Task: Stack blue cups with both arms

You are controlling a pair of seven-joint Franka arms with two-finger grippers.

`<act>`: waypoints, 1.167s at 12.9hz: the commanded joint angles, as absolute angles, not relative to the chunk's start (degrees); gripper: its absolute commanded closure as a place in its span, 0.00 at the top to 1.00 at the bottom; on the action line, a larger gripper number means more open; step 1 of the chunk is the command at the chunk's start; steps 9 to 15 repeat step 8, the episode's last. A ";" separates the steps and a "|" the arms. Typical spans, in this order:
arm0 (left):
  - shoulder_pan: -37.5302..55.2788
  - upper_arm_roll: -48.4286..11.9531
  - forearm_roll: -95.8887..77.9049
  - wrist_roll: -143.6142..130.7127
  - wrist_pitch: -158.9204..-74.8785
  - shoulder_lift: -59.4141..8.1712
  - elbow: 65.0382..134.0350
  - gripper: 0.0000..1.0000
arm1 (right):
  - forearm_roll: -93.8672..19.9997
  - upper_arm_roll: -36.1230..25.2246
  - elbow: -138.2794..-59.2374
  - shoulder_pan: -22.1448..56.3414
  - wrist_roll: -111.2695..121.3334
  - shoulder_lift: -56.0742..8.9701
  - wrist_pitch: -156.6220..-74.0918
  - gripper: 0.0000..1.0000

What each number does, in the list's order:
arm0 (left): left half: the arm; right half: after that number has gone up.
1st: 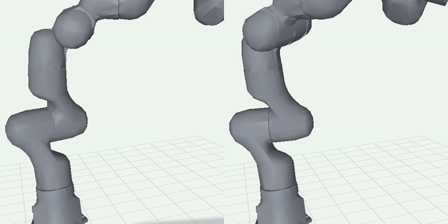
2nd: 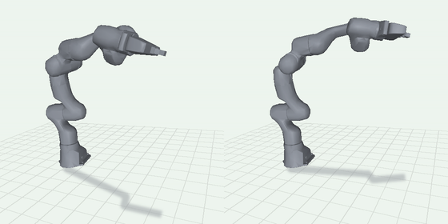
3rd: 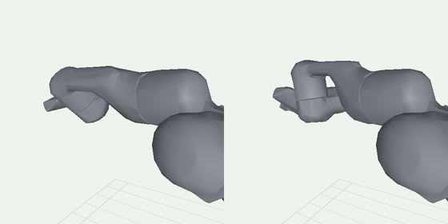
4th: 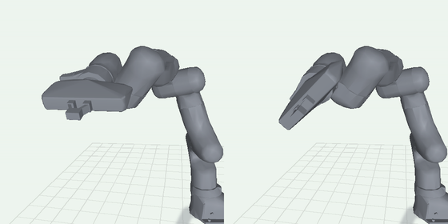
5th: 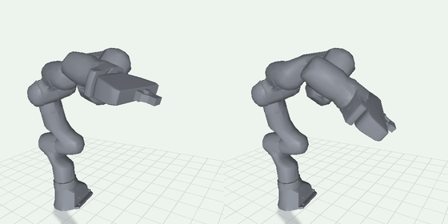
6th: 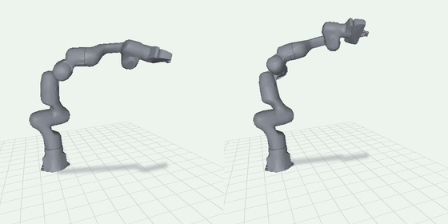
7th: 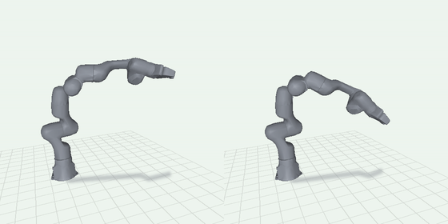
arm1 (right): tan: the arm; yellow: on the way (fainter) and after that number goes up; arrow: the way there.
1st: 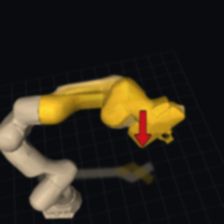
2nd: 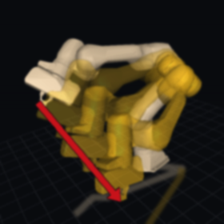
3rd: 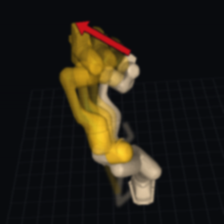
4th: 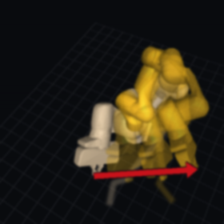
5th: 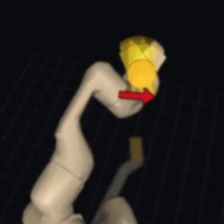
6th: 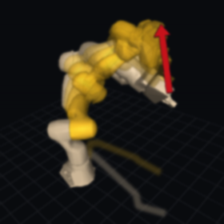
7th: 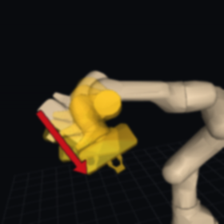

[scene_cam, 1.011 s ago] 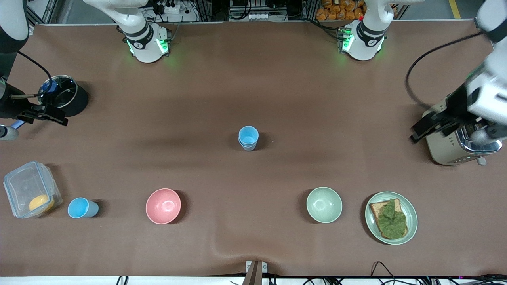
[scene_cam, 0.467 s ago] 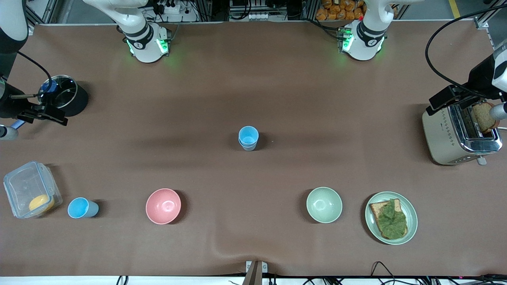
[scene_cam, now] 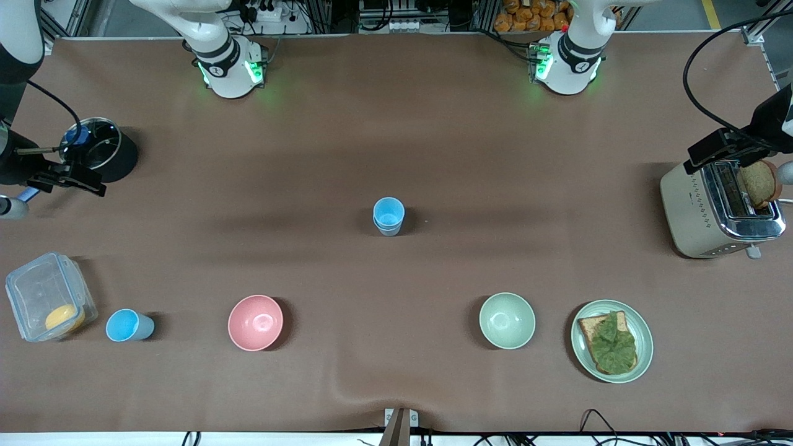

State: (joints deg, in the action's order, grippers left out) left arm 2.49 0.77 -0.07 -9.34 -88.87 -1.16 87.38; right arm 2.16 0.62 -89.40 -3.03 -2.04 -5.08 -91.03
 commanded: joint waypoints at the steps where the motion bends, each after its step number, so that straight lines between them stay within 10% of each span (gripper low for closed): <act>1: 1.93 -0.18 1.67 -7.91 -87.89 -0.79 87.10 1.00 | 1.76 1.76 -89.56 -4.57 -2.81 -4.66 -90.70 1.00; 15: 2.02 -0.44 0.79 -7.47 -85.78 0.09 86.66 1.00 | 1.76 1.67 -89.56 -4.57 -2.81 -4.75 -90.70 1.00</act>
